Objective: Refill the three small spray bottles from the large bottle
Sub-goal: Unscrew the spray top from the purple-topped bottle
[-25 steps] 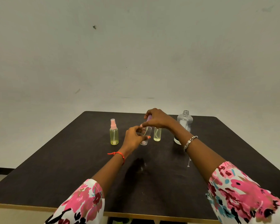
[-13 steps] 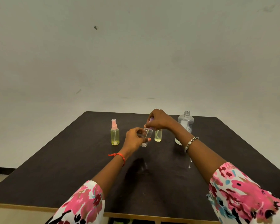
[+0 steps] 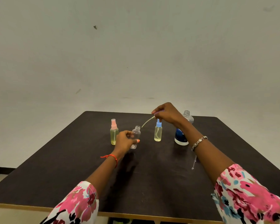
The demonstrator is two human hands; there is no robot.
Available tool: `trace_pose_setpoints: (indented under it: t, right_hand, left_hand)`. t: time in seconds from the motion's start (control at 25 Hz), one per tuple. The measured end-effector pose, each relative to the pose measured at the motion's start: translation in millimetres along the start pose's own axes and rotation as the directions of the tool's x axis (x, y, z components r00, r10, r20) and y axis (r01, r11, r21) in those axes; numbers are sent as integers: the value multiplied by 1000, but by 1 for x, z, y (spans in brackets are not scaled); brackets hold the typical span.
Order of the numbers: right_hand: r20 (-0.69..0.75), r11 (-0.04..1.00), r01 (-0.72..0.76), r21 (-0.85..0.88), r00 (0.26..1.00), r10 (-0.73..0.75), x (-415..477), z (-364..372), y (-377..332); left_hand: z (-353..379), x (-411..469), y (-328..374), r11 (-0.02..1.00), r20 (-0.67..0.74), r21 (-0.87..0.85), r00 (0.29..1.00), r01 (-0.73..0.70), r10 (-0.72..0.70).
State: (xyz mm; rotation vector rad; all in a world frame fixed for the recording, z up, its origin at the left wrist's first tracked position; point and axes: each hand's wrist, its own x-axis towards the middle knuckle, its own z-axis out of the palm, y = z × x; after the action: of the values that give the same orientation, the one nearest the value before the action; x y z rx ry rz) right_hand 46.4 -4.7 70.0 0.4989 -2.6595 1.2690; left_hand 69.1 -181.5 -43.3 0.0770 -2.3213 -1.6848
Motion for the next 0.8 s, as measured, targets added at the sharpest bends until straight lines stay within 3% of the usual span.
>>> trace_pose_setpoints:
  t: [0.28,0.48,0.68,0.8]
  right_hand:
    - [41,987,-111,119,993,106,-35,48,66]
    - [147,998,44,-54,988,-35,-57,75,97]
    - [241,978,77,-194,970,-28,-61,82,106]
    - [252,979,88,-185,967,-40,-62,82,104]
  left_hand:
    - [7,1,4,992,-117,-124,993,16,-30]
    - [16,1,6,986,-102,-168,994,11,-28]
    - [17,1,6,987,-90,-157,995,30,-44]
    - [19,1,6,986,-85,-160,995,47,-61]
